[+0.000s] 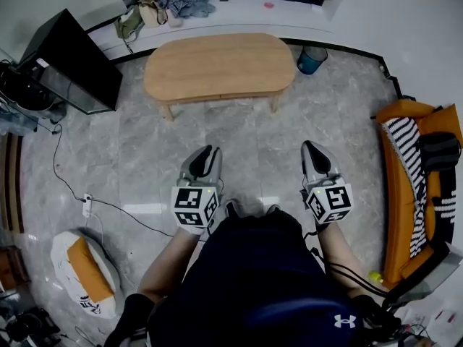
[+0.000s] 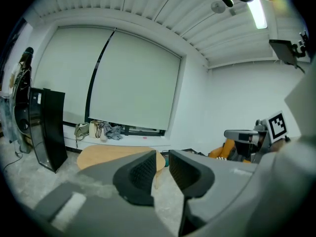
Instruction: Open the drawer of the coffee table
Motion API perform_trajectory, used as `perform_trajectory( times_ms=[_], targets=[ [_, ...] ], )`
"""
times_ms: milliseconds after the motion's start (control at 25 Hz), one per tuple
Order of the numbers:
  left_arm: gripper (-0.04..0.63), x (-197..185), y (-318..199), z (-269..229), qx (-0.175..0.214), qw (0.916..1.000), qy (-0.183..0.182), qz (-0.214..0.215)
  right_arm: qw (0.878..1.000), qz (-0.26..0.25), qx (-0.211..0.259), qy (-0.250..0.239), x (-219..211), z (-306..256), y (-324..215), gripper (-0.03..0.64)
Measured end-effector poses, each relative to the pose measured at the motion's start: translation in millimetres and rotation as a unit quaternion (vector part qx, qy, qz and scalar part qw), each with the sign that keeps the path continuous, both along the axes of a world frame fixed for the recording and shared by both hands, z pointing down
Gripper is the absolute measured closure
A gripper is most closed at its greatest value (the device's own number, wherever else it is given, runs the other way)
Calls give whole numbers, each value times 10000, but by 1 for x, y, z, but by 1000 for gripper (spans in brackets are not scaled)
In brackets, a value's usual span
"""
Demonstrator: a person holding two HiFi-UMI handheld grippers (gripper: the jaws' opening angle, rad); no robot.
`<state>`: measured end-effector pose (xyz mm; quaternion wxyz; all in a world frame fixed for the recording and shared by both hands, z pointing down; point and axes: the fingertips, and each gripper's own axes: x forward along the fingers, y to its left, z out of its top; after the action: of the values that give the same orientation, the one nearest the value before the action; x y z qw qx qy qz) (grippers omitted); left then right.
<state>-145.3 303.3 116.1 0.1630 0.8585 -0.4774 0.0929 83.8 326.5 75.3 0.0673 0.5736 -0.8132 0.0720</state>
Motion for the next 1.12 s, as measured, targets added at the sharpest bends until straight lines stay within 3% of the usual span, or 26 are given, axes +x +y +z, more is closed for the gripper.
perform_trajectory(
  times_ms=[400,1000,1120],
  targets=[
    [508,-11,-21,20,-182,9998,44,13,9975,698,-101,-48,40,7,-2,614],
    [523,7,-109,37,-308,9979,-254,-511,9987,119,-354,-361,62,41,-122,614],
    [595,19,-135,38,-295,9973,-290,-600,9984,19,-409,-394,76,46,-154,614]
  ],
)
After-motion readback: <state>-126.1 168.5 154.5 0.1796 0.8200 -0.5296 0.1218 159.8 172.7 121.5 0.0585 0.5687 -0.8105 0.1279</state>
